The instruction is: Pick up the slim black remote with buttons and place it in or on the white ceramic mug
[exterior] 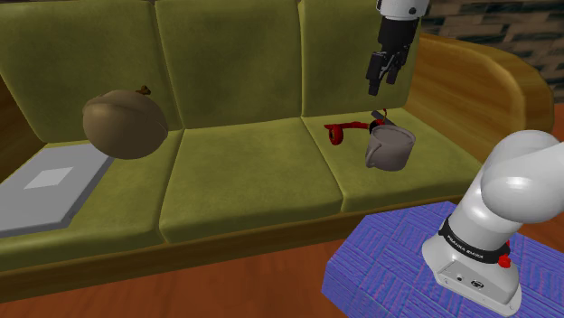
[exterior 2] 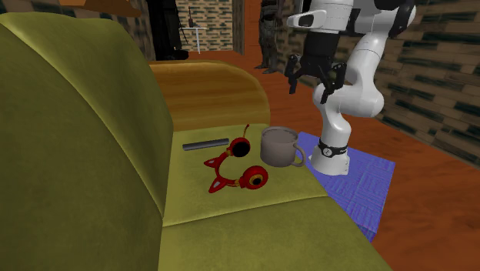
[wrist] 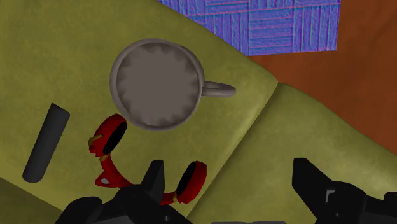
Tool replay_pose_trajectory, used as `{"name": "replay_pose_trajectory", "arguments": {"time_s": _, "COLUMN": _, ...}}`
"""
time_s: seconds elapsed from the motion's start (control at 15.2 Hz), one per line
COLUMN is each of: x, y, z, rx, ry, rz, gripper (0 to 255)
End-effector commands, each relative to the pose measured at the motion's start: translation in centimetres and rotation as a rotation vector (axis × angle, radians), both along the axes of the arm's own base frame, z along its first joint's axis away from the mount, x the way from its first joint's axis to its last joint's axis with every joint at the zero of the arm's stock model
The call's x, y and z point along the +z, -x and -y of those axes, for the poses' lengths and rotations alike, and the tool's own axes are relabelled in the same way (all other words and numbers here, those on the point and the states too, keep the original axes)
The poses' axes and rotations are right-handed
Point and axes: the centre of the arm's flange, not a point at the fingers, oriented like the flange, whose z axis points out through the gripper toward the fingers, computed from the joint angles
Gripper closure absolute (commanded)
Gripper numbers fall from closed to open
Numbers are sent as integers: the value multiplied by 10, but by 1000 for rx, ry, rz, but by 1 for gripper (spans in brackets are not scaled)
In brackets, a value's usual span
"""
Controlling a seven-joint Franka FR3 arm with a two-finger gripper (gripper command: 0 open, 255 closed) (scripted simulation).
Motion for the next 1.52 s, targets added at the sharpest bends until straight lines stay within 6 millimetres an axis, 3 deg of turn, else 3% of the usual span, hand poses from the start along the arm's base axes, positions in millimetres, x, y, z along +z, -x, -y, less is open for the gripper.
{"name": "replay_pose_trajectory", "arguments": {"time_s": 0.0, "x": 0, "y": 0, "z": 0, "rx": 0, "ry": 0, "rz": 0, "gripper": 0}}
{"name": "replay_pose_trajectory", "arguments": {"time_s": 0.73, "x": -65, "y": -49, "z": 129, "rx": -216, "ry": -60, "rz": -4, "gripper": 0}}
{"name": "replay_pose_trajectory", "arguments": {"time_s": 1.45, "x": -138, "y": -69, "z": 261, "rx": -433, "ry": -121, "rz": -8, "gripper": 0}}
